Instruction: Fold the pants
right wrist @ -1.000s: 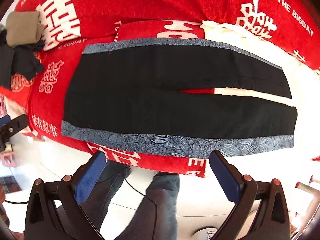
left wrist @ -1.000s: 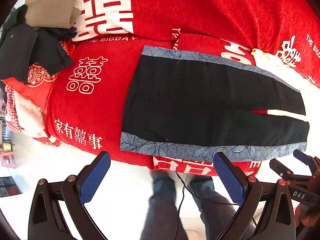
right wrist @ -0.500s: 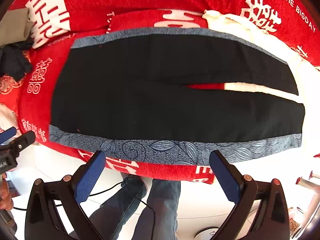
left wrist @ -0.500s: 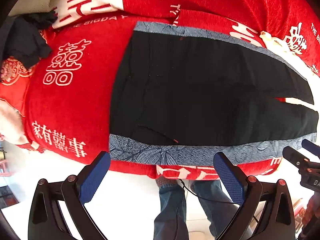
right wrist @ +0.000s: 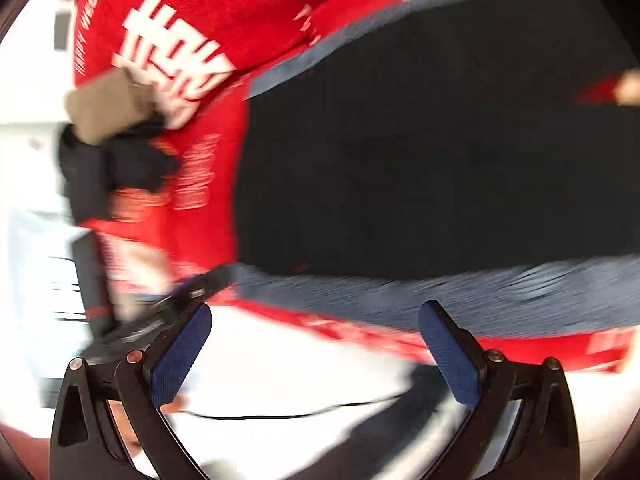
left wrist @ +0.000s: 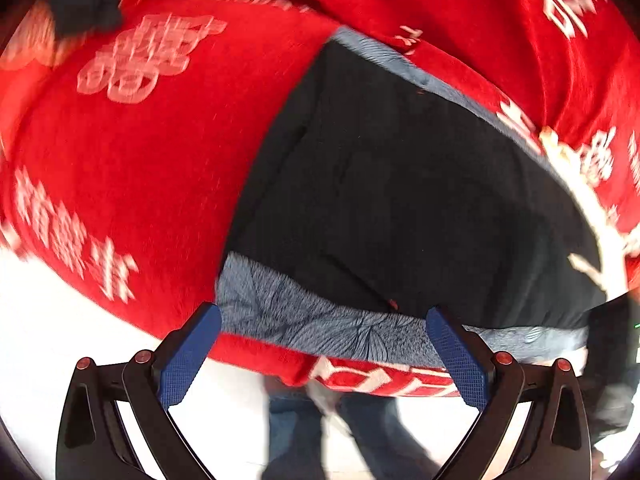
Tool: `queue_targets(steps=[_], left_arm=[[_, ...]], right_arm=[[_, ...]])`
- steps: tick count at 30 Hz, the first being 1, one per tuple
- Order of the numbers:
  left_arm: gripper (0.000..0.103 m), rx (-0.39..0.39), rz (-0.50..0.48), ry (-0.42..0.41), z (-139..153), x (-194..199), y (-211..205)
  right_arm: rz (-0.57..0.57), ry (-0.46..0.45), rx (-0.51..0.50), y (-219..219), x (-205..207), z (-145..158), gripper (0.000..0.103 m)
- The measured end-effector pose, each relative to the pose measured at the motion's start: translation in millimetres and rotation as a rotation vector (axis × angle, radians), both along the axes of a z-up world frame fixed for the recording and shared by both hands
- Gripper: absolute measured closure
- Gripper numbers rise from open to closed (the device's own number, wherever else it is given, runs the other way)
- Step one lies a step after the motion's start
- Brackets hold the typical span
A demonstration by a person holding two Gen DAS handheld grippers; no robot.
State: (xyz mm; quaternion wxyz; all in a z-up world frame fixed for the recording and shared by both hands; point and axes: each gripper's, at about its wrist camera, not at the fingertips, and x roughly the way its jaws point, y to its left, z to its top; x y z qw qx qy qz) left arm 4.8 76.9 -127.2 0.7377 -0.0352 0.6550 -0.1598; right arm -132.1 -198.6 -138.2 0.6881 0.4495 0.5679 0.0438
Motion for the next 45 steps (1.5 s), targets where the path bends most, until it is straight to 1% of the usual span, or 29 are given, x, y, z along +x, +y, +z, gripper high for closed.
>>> queue_targets(steps=[1,2,3,4,7,12,15,16,17,18,19,21,22,23,24,25,26,27,29,30,31,32,33,39,40,42,43,44,45], left_arm=[[0.017,-0.027,0.020,0.019,-5,-1,7],[0.021,-0.045,0.036,0.043,-11,-2,14],[0.021,-0.061,0.053,0.069,-19,-2,22],[0.021,-0.069,0.065,0.075,-22,-4,26],[0.021,-0.079,0.082,0.086,-35,-9,35],[0.021,-0.125,0.119,0.122,-44,-14,45],[0.021,-0.163,0.126,0.152,-47,-14,43],[0.021,-0.179,0.125,0.160,-47,-13,41],[0.021,-0.207,0.125,0.170,-48,-10,35],[0.021,-0.227,0.125,0.174,-48,-8,32],[0.021,-0.260,0.125,0.176,-49,-4,25],[0.021,-0.301,0.140,0.175,-53,5,14],[0.026,-0.303,0.149,0.163,-56,10,6],[0.041,-0.288,0.157,0.150,-58,13,1],[0.047,-0.259,0.153,0.162,-62,16,-5],[0.063,-0.252,0.144,0.175,-67,16,-10],[0.066,-0.246,0.133,0.180,-70,15,-12],[0.066,-0.236,0.115,0.183,-71,14,-13],[0.066,-0.211,0.080,0.179,-71,14,-15],[0.066,-0.208,0.075,0.182,-71,14,-16],[0.066,-0.209,0.074,0.186,-71,15,-16],[0.066,-0.209,0.073,0.189,-71,15,-17],[0.066,-0.205,0.070,0.188,-70,15,-18],[0.066,-0.165,0.030,0.192,-76,18,-33],[0.066,-0.160,0.026,0.192,-77,19,-36],[0.067,-0.155,0.018,0.190,-78,20,-41],[0.078,-0.152,0.014,0.184,-77,21,-43],[0.085,-0.152,0.004,0.181,-75,22,-45],[0.085,-0.149,-0.003,0.177,-72,23,-48]], right_arm=[[-0.011,-0.002,0.053,5,-2,-11,0.017],[-0.023,0.000,0.118,13,-4,-27,0.027],[-0.031,0.008,0.173,20,-6,-44,0.036],[-0.035,0.016,0.208,28,-8,-58,0.036],[-0.040,0.029,0.235,46,-13,-85,0.036],[-0.087,0.001,0.252,56,-15,-108,0.035],[-0.160,-0.003,0.296,53,-6,-119,0.036],[-0.184,0.002,0.323,52,-3,-122,0.044],[-0.217,0.010,0.347,52,-1,-126,0.058],[-0.234,0.013,0.367,52,2,-127,0.095],[-0.236,0.007,0.374,54,6,-126,0.096],[-0.202,-0.052,0.376,57,14,-108,0.097],[-0.162,-0.087,0.383,61,18,-96,0.098],[-0.116,-0.110,0.385,66,21,-84,0.098],[-0.068,-0.113,0.372,73,25,-76,0.098],[-0.027,-0.109,0.360,78,27,-73,0.098],[0.021,-0.089,0.330,83,28,-73,0.098],[0.060,-0.060,0.292,85,26,-74,0.096],[0.067,-0.033,0.259,78,17,-74,0.095],[0.046,-0.020,0.234,68,8,-72,0.087],[0.013,-0.009,0.208,55,-3,-69,0.066],[-0.031,0.001,0.180,40,-19,-68,0.056],[-0.097,0.009,0.146,19,-37,-65,0.039],[-0.428,0.027,0.096,-62,-109,-65,0.039],[-0.481,0.017,0.110,-73,-119,-70,0.039],[-0.579,-0.014,0.192,-80,-129,-78,0.040],[-0.605,-0.026,0.212,-87,-129,-82,0.041],[-0.625,-0.040,0.230,-88,-131,-84,0.042],[-0.644,-0.058,0.254,-88,-131,-87,0.065]])
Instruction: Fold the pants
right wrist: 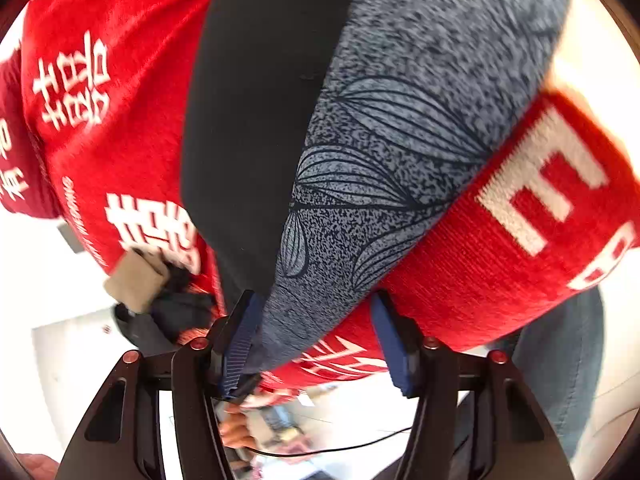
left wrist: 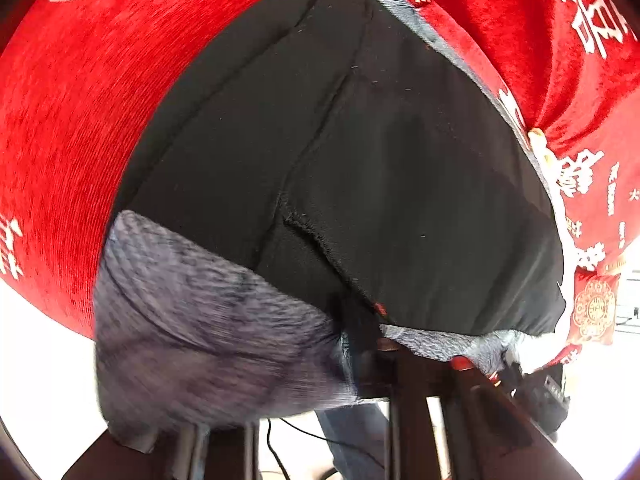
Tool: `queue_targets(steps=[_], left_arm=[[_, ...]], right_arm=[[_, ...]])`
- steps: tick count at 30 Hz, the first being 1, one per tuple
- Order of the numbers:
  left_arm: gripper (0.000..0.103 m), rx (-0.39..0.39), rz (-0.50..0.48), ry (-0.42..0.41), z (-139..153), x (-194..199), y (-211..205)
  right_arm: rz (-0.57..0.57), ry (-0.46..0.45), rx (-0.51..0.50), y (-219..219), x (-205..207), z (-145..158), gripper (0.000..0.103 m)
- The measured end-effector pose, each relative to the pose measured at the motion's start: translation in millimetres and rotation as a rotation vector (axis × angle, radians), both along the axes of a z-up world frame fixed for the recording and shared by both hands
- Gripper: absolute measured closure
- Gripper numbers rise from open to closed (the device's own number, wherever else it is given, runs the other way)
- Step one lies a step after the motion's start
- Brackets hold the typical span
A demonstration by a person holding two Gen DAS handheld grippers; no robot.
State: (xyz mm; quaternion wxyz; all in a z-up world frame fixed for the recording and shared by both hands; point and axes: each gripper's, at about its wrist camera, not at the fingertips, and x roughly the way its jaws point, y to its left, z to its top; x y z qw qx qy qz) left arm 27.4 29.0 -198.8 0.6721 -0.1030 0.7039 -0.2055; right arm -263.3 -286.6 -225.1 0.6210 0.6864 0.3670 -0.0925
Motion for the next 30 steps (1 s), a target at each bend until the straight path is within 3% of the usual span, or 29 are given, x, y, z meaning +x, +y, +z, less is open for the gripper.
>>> queue_targets(steps=[1,4,8,12,17,21,23,26,28,30], left_arm=[[0.085,0.005,-0.001,-0.014,7,1,0],[0.085,-0.022,0.031,-0.039,35,9,-4],[0.085,-0.066,0.078,-0.083,76,31,-14],[0.085,-0.093,0.067,-0.189,109,76,-52],[0.083,-0.050,0.065,-0.279,103,150,-89],[0.069,0.086,0.058,-0.300,62,192,-122],[0.047,0.195,0.072,-0.316,39,206,-131],[0.047,0.255,0.096,-0.313,27,214,-127],[0.047,0.239,0.113,-0.312,39,213,-118],[0.046,0.277,0.095,-0.348,56,206,-113]], right_arm=[[-0.027,-0.016,0.029,-1,0,-4,0.098],[-0.080,-0.019,0.060,-7,5,0,0.099],[0.020,-0.012,-0.018,-13,38,42,0.099],[0.161,-0.040,-0.104,-35,93,96,0.099],[0.291,-0.102,-0.173,-89,164,126,0.099],[0.415,-0.043,-0.204,-134,254,111,0.099],[0.475,0.004,-0.218,-148,285,91,0.099],[0.558,0.095,-0.247,-164,320,52,0.095],[0.599,0.194,-0.249,-169,336,24,0.093],[0.591,0.221,-0.236,-173,342,15,0.091]])
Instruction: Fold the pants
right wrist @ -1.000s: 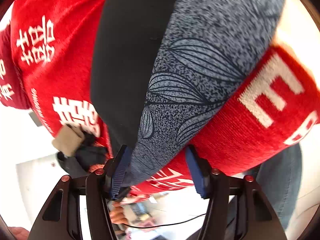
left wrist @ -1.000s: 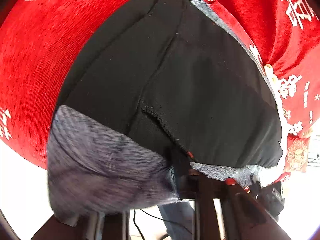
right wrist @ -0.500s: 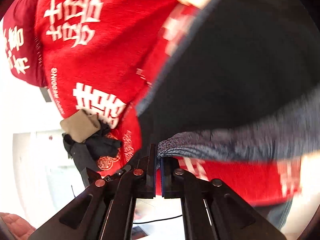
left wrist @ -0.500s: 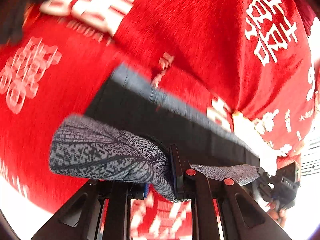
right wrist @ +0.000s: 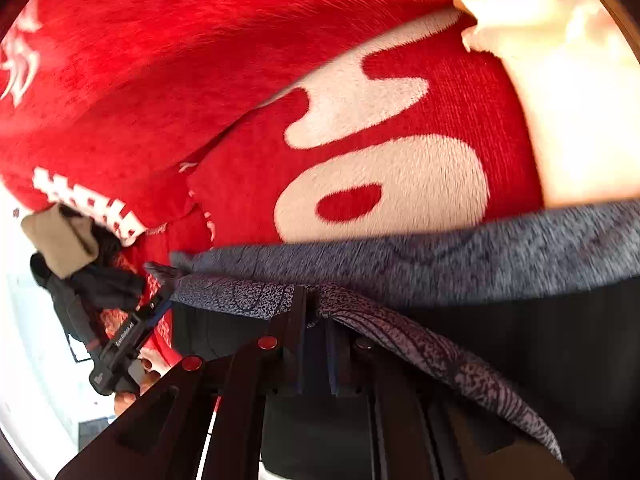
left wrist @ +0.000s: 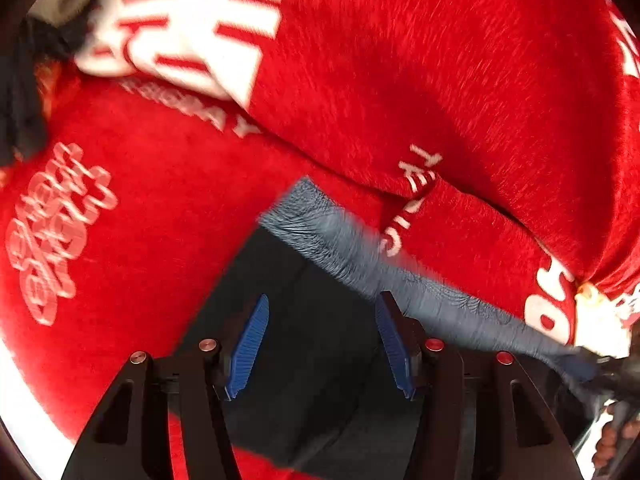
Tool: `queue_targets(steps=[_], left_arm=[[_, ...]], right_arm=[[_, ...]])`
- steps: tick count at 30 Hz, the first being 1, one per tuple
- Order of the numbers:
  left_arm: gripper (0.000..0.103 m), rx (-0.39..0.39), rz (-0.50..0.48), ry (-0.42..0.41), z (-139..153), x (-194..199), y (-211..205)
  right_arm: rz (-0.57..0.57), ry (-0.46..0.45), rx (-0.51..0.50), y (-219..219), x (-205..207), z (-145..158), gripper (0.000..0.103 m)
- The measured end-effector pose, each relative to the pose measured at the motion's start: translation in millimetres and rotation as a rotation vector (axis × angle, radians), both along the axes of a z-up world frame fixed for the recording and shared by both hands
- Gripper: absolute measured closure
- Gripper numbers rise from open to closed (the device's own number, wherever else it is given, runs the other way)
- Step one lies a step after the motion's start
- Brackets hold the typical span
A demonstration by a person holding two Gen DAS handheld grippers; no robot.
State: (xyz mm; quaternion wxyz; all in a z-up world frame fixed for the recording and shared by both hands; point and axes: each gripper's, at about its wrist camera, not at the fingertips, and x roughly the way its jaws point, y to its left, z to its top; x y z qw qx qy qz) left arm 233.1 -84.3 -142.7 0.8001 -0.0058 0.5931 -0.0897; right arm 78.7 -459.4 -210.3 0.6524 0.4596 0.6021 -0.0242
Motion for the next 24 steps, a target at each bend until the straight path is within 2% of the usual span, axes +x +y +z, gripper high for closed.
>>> queue_targets(steps=[2,3,5,7,8,11,12,13,14,15,17,18,19,21,22,24], left_arm=[[0.039,0.048,-0.053,-0.017,12,-10,-4],[0.038,0.067,-0.082,-0.022,13,-15,-10],[0.038,0.103,-0.150,-0.010,3,-23,-28],[0.038,0.118,-0.172,0.015,-14,-27,-48],[0.038,0.122,-0.174,0.026,-25,-28,-56],[0.035,0.188,-0.159,0.027,-54,-30,-78],[0.032,0.192,-0.141,-0.006,-54,-30,-77],[0.026,0.207,-0.135,-0.006,-54,-28,-76],[0.026,0.204,-0.137,0.004,-54,-26,-74],[0.026,0.206,-0.137,0.014,-52,-25,-71],[0.027,0.270,-0.153,0.021,-41,-28,-69],[0.027,0.279,-0.170,0.013,-34,-31,-68],[0.026,0.281,-0.199,0.001,-24,-38,-69],[0.026,0.270,-0.259,-0.006,-7,-55,-75],[0.026,0.256,-0.293,0.001,0,-65,-81],[0.026,0.223,-0.357,0.028,10,-86,-96]], right_arm=[[0.013,-0.018,-0.008,3,-1,12,0.062],[0.030,-0.044,-0.031,5,-2,24,0.044],[0.079,-0.113,-0.079,14,-8,53,0.043],[0.136,-0.188,-0.100,27,-12,76,0.051],[0.164,-0.194,-0.102,34,-11,79,0.054],[0.293,-0.132,-0.161,60,6,56,0.056],[0.323,-0.106,-0.195,63,11,44,0.056],[0.345,-0.079,-0.234,63,17,32,0.058],[0.353,-0.070,-0.261,59,21,23,0.062],[0.329,-0.097,-0.264,50,25,22,0.070],[0.256,-0.102,-0.332,27,27,30,0.069],[0.179,-0.106,-0.383,8,24,40,0.066],[0.128,-0.117,-0.384,-4,21,48,0.066],[0.036,-0.154,-0.320,-31,7,63,0.065],[0.005,-0.169,-0.292,-43,-5,71,0.060],[-0.017,-0.179,-0.259,-52,-28,85,0.056]])
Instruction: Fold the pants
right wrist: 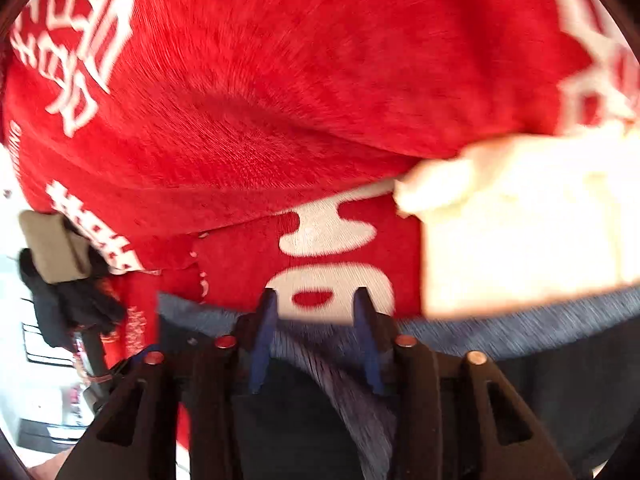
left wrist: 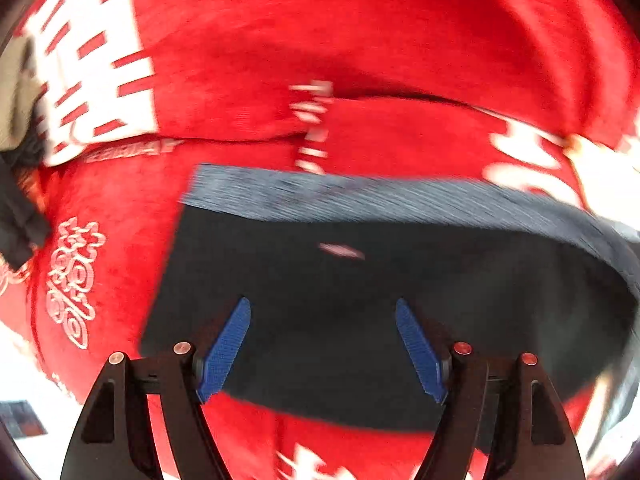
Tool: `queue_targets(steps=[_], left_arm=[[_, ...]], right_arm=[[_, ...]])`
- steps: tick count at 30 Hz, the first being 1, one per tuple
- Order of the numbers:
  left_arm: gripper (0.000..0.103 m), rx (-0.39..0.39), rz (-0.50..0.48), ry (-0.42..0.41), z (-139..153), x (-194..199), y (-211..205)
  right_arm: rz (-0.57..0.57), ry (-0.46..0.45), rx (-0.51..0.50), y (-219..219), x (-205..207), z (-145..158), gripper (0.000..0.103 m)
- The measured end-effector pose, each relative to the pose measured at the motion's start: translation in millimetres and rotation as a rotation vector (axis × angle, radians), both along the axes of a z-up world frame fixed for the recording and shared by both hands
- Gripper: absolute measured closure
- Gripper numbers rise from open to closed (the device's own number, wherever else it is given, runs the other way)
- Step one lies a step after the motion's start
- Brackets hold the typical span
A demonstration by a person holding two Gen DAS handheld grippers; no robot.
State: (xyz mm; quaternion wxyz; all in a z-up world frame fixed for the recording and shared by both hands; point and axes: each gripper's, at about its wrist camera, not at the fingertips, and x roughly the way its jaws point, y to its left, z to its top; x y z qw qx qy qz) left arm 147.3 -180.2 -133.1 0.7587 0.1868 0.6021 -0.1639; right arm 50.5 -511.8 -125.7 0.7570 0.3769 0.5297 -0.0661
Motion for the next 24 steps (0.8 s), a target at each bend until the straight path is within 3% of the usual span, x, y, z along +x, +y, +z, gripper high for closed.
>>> queue_targets(steps=[3,6,12,16,18,21,24], left_arm=[[0.026,-0.064,-0.092,0.063,12,-36,-29],[0.026,-0.178,-0.189,0.144,20,-72,-63],[0.026,-0.349,-0.349,0.330,11,-140,-132],[0.026,-0.377,-0.378,0.390,10,-169,-162],[0.026,-0.386,-0.398,0.398,7,-177,-171],[0.026,-0.363,-0.421,0.411,-3,-191,-191],[0.026,-0.350,-0.442,0.412,-9,-204,-210]], right_arm=[[-0.013,0.003,0.024,-1,-44,17,0.056],[-0.100,0.022,0.059,0,-106,24,0.053],[-0.356,0.107,0.071,19,-274,28,0.046],[-0.563,0.202,0.086,36,-380,16,0.044],[-0.681,0.200,0.112,47,-424,7,0.044],[-0.764,0.182,0.160,56,-456,-9,0.044],[-0.774,0.141,0.203,58,-466,-23,0.044]])
